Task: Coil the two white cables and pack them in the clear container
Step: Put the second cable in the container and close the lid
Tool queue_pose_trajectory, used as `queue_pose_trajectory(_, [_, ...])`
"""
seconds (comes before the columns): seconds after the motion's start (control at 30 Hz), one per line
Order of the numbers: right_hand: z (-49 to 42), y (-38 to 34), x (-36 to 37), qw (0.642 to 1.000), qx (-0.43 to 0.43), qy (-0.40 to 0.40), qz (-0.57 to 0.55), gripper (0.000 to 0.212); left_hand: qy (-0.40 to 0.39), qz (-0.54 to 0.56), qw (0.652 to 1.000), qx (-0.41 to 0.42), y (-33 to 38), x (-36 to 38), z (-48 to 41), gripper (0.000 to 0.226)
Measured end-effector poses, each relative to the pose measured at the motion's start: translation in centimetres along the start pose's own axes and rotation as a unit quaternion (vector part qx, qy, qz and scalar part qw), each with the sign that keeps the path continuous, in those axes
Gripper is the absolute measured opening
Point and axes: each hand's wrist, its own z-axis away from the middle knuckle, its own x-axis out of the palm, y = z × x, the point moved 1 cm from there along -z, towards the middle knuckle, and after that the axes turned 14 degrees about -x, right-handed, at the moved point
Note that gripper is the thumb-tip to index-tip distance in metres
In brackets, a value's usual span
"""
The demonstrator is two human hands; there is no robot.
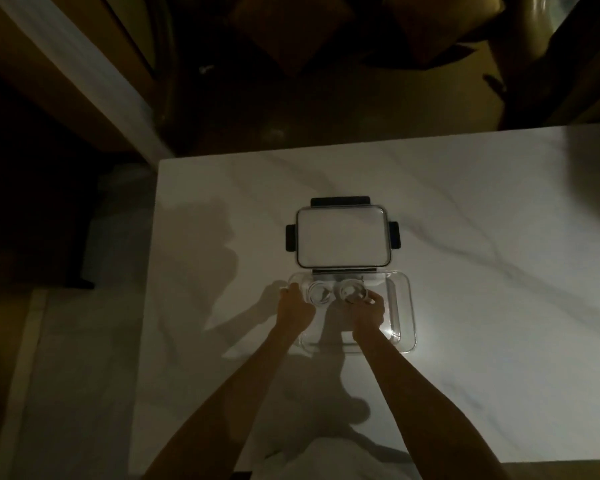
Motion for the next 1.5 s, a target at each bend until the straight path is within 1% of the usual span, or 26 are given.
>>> queue_pose_trajectory(0.03, [-0.2,-0.1,0.2,1.0,0.005,-0.005,0.003,0.028,0.001,-0.005,1.0,0.003,0.0,0.0,-0.2,0.06])
queue_pose_trajectory(0.13, [-1.0,0.7,0.7,0.998,0.022,-0.037,0.049,0.008,0.005,-0.002,1.0,0.002,-0.2,0.0,-0.8,0.057])
queue_pose_trajectory(0.17, [-1.1,0.8,0.6,0.996,0.026,-0.053,0.07,0.006,0.005,-0.001,1.0,0.0,-0.3,0.0,-0.9,0.056])
queue_pose_trajectory(0.23, [-1.2,0.9,0.4,0.991,0.015,-0.075,0.109,0.011,0.003,-0.001,1.0,0.001,-0.3,-0.1,-1.2,0.056])
queue_pose_trajectory(0.3, [-1.5,1.0,-0.1,0.985,-0.002,-0.095,0.147,0.028,0.005,-0.015,1.0,0.004,-0.3,-0.1,-1.4,0.058])
queue_pose_trajectory(0.37, [-1.5,0.9,-0.7,0.97,-0.016,-0.138,0.198,0.041,0.012,-0.05,0.999,0.003,-0.1,-0.1,-1.8,0.057])
queue_pose_trajectory(0.4, [-1.7,0.9,-0.9,0.962,-0.029,-0.153,0.222,0.04,0.019,-0.069,0.997,0.0,0.2,-0.3,-1.9,0.052])
queue_pose_trajectory(0.43, [-1.9,0.5,-1.3,0.955,-0.06,-0.156,0.247,0.034,0.033,-0.083,0.996,0.002,0.7,-0.5,-2.1,0.044])
queue_pose_trajectory(0.5, [-2.7,-1.8,-2.1,0.937,-0.167,-0.129,0.278,0.019,0.079,-0.096,0.992,0.011,2.2,-1.4,-3.0,0.03])
queue_pose_trajectory(0.57, [-4.5,-5.0,-2.7,0.931,-0.253,-0.068,0.256,0.02,0.136,-0.099,0.985,0.039,4.0,-2.7,-4.4,0.026])
queue_pose_trajectory(0.63, [-7.7,-8.0,-3.1,0.929,-0.29,-0.021,0.227,0.022,0.164,-0.086,0.981,0.061,5.7,-3.9,-6.4,0.024])
queue_pose_trajectory(0.67, [-9.7,-8.8,-3.1,0.926,-0.293,-0.015,0.236,0.023,0.161,-0.055,0.984,0.055,6.4,-4.4,-7.6,0.024])
queue_pose_trajectory(0.7, [-11.6,-9.4,-3.0,0.926,-0.28,-0.016,0.253,0.025,0.157,-0.026,0.986,0.048,6.9,-4.6,-8.9,0.025])
queue_pose_trajectory(0.77, [-15.4,-8.9,-2.8,0.938,-0.21,-0.042,0.273,0.029,0.143,0.008,0.989,0.043,7.4,-4.5,-11.4,0.031])
queue_pose_trajectory(0.83, [-18.0,-7.8,-2.3,0.948,-0.142,-0.083,0.273,0.041,0.127,0.021,0.991,0.032,7.5,-4.0,-13.4,0.041])
queue_pose_trajectory(0.87, [-18.8,-7.2,-2.1,0.947,-0.131,-0.1,0.275,0.043,0.127,0.021,0.991,0.022,7.5,-3.8,-14.1,0.045])
queue_pose_trajectory(0.93, [-19.8,-6.3,-1.7,0.946,-0.134,-0.115,0.273,0.036,0.131,0.036,0.991,0.008,7.3,-3.6,-15.4,0.047])
queue_pose_trajectory(1.03, [-20.9,-5.5,-1.5,0.948,-0.123,-0.128,0.264,0.031,0.114,0.07,0.991,-0.013,6.7,-3.4,-17.5,0.043])
queue_pose_trajectory(1.1, [-21.4,-5.3,-1.4,0.953,-0.097,-0.146,0.246,0.036,0.077,0.095,0.992,-0.018,6.1,-3.1,-18.7,0.031])
queue_pose_trajectory(1.17, [-21.6,-5.7,-1.6,0.946,-0.101,-0.152,0.266,0.03,0.043,0.127,0.991,-0.029,6.2,-3.7,-18.0,0.021])
queue_pose_trajectory(1.23, [-21.6,-6.6,-2.2,0.935,-0.112,-0.159,0.297,0.025,0.016,0.215,0.975,-0.063,6.6,-4.6,-16.8,0.005])
queue_pose_trajectory(1.27, [-21.5,-7.2,-2.5,0.935,-0.113,-0.159,0.296,0.027,-0.007,0.271,0.959,-0.087,6.7,-5.0,-16.5,0.02])
queue_pose_trajectory(1.3, [-21.4,-7.9,-2.9,0.941,-0.105,-0.158,0.282,0.029,-0.029,0.324,0.941,-0.095,6.7,-5.4,-16.3,0.029])
queue_pose_trajectory(1.37, [-20.7,-9.3,-3.7,0.966,-0.075,-0.146,0.198,0.036,-0.058,0.406,0.91,-0.062,7.0,-6.3,-15.0,0.03])
queue_pose_trajectory(1.43, [-19.4,-10.8,-4.7,0.984,-0.05,-0.147,0.089,0.035,-0.097,0.479,0.872,-0.009,7.2,-7.2,-13.4,0.019])
queue_pose_trajectory(1.5, [-17.9,-12.2,-5.7,0.982,-0.034,-0.182,-0.049,0.03,-0.142,0.533,0.833,0.036,7.3,-8.1,-11.7,0.019])
